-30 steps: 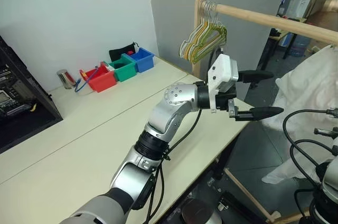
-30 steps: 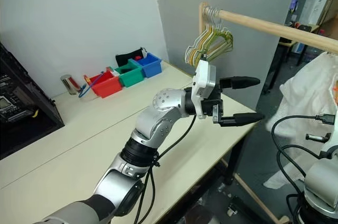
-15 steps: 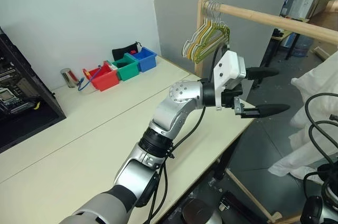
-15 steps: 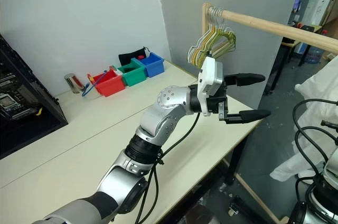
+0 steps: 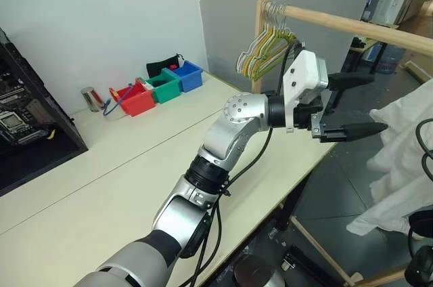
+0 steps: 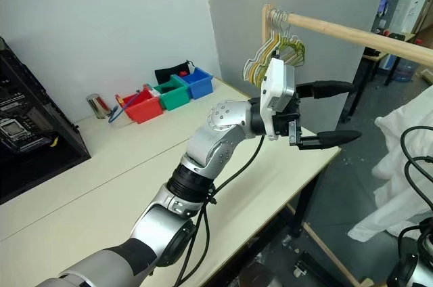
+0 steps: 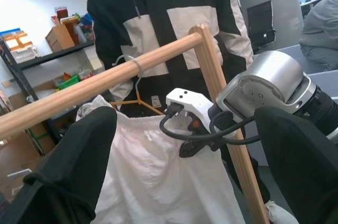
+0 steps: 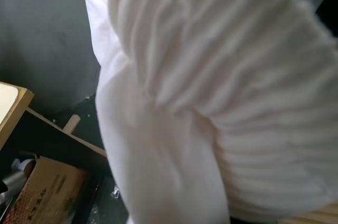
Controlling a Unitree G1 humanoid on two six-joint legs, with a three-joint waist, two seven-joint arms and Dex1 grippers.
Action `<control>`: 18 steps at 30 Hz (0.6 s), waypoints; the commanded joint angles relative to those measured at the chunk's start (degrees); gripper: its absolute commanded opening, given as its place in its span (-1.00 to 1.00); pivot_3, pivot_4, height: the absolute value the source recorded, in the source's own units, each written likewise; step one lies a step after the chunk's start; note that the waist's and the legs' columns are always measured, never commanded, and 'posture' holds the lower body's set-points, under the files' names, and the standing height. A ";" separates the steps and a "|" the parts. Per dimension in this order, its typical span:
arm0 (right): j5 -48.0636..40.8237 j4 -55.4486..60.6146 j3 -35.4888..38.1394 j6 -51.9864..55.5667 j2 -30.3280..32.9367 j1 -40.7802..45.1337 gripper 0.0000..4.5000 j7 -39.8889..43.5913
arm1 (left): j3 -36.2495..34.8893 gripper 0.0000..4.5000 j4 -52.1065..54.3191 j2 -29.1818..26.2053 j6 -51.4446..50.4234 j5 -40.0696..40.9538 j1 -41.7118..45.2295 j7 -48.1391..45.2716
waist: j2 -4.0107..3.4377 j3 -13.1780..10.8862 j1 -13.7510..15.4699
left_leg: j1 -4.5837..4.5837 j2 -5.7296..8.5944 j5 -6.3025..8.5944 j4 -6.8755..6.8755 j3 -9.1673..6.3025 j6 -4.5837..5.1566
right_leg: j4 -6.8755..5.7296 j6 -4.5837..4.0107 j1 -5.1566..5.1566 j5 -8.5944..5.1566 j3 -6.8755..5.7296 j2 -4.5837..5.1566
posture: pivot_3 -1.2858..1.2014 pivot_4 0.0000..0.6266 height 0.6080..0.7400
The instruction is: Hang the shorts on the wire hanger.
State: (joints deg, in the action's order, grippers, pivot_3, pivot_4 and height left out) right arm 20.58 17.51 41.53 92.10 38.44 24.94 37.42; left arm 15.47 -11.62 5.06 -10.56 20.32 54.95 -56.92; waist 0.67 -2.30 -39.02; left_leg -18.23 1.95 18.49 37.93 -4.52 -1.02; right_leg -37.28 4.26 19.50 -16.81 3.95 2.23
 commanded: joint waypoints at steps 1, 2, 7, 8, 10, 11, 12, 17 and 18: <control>-1.70 1.13 1.05 0.40 1.08 0.82 -1.00 -0.33 | -1.29 0.98 0.71 0.34 1.20 0.59 1.25 0.16 | 0.00 0.00 0.03 | 0.01 0.00 0.01 0.00 0.00 0.01 | 0.10 0.05 -0.07 0.03 0.00 0.00 | -0.44 -1.00 1.00; -1.85 1.30 1.17 0.40 0.70 0.73 -1.00 -0.46 | -1.27 0.98 0.78 0.25 1.21 0.52 1.15 0.17 | 0.00 0.00 0.09 | 0.02 0.00 0.02 0.00 0.00 0.03 | 0.21 0.11 -0.13 0.06 0.01 0.01 | -0.44 -1.00 1.00; -2.01 2.09 1.47 0.40 -2.03 1.44 -1.00 -1.26 | -1.69 0.98 0.62 -0.41 0.98 0.54 1.24 0.26 | 0.00 0.00 0.46 | 0.03 0.27 0.05 0.03 0.04 0.08 | 0.31 0.32 -0.19 0.14 0.08 0.32 | -0.44 -1.00 1.00; -1.98 2.47 1.45 0.40 -2.46 1.46 -1.00 -1.39 | -1.64 0.98 0.59 -0.61 1.01 0.49 1.28 0.06 | -0.01 0.00 0.59 | 0.03 0.32 0.05 0.03 0.04 0.08 | 0.31 0.36 -0.20 0.13 0.08 0.39 | -0.44 -1.00 1.00; -1.92 3.12 1.41 0.40 -3.21 1.42 -1.00 -1.70 | -1.64 0.98 0.27 -0.82 1.26 0.38 1.52 -0.15 | 0.00 0.00 0.79 | 0.03 0.35 0.05 0.04 0.04 0.08 | 0.32 0.41 -0.21 0.14 0.09 0.43 | -0.44 -1.00 1.00; -2.00 3.45 1.28 0.40 -3.39 1.26 -1.00 -1.84 | -1.68 0.98 0.07 -0.86 1.37 0.30 1.70 -0.13 | -0.01 0.01 0.97 | 0.03 0.36 0.05 0.04 0.05 0.08 | 0.33 0.43 -0.22 0.14 0.09 0.44 | -0.44 -1.00 1.00; -2.01 3.64 1.20 0.40 -3.62 1.29 -1.00 -2.02 | -1.77 0.98 -0.23 -0.88 1.50 0.26 1.95 -0.07 | -0.01 0.01 1.16 | 0.03 0.38 0.05 0.04 0.05 0.08 | 0.33 0.44 -0.22 0.13 0.08 0.47 | -0.44 -1.00 1.00; -2.38 3.95 0.44 0.40 -2.69 0.82 -0.71 -3.20 | -2.11 1.00 -1.37 -0.88 2.38 -0.12 2.79 0.68 | -0.01 0.00 1.67 | 0.02 0.43 0.05 0.05 0.05 0.08 | 0.33 0.47 -0.22 0.13 0.08 0.54 | -0.42 -1.00 1.00; -2.58 3.87 0.28 0.40 -2.41 0.81 -0.61 -3.37 | -2.16 1.00 -1.41 -0.93 2.45 -0.11 2.77 0.76 | 0.00 0.00 1.75 | 0.02 0.43 0.05 0.05 0.05 0.08 | 0.33 0.47 -0.22 0.13 0.07 0.55 | -0.42 -1.00 1.00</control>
State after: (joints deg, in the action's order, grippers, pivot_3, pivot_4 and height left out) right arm 18.87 19.45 41.75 92.09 34.85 25.20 34.70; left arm 15.24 -13.65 4.14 -9.42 20.08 56.23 -56.82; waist 0.66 -2.30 -37.27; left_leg -18.21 2.39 18.54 37.98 -4.47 -0.93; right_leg -36.96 4.74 19.27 -16.68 4.02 2.78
